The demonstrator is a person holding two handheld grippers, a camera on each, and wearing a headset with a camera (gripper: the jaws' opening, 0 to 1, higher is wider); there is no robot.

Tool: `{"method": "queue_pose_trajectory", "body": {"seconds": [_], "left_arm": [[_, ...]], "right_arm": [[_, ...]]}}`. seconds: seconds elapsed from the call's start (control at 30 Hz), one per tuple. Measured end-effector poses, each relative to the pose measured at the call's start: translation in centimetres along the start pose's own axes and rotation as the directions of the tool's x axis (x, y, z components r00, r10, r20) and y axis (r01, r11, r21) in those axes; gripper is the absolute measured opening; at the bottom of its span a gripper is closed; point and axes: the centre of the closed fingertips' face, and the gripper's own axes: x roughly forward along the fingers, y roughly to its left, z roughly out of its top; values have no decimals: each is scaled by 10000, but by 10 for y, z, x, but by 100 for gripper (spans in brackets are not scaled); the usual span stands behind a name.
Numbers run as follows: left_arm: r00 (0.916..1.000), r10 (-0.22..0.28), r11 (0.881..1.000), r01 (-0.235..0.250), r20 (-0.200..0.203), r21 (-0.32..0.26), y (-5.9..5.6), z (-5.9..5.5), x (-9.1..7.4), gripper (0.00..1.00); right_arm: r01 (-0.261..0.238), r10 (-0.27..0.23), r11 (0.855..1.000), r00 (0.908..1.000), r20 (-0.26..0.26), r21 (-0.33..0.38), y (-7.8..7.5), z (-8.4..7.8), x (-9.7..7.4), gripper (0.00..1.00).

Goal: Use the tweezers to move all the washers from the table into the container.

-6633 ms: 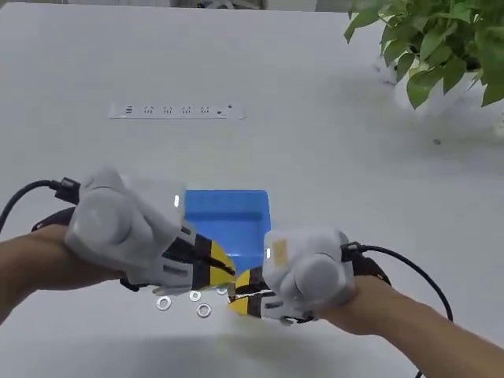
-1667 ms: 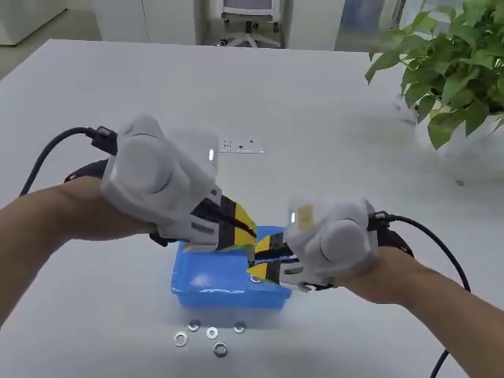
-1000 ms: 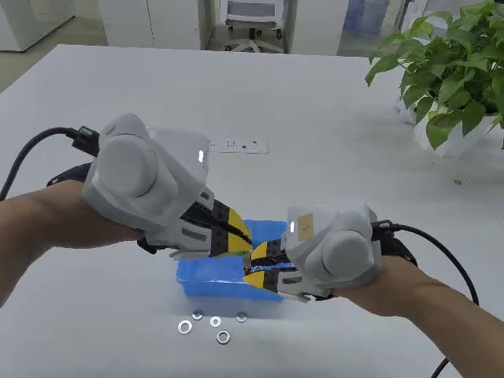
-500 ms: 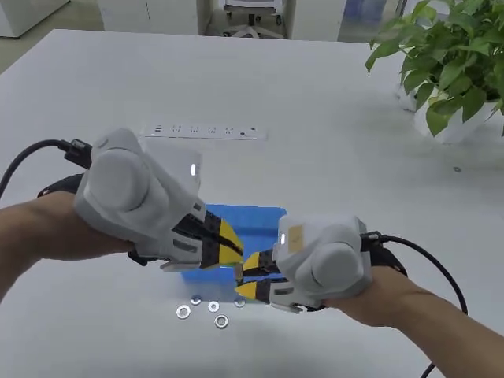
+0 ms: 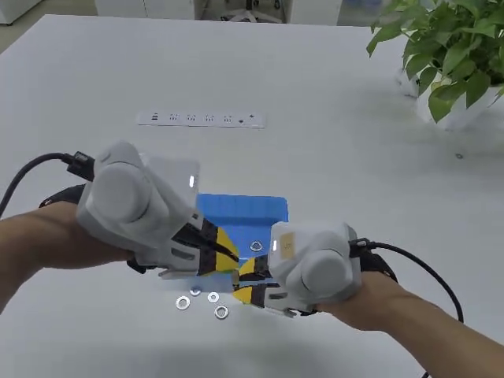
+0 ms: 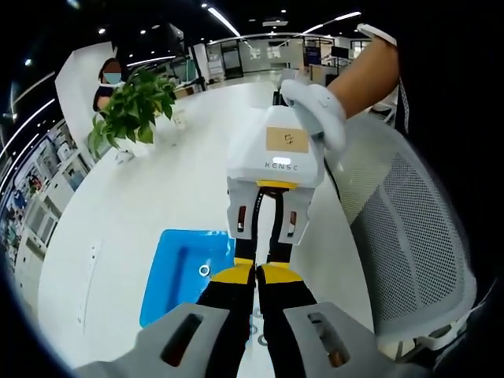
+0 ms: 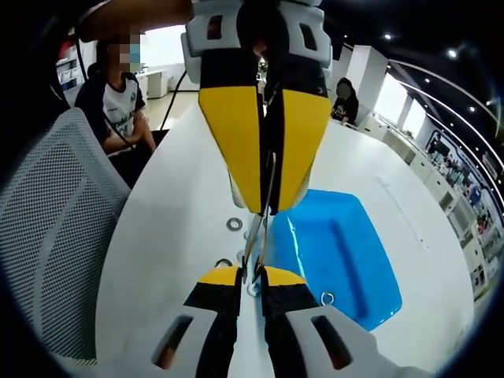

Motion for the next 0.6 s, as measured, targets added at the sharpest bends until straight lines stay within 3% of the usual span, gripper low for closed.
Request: {"method": "queue_pose_trajectory", "body": {"seconds": [0.6], "left_arm": [[9995, -292, 9994, 290, -112, -176, 5, -11, 13, 6]], "right_arm": [[-193, 195, 9995, 9998, -108, 259, -3, -14, 10, 11]]}}
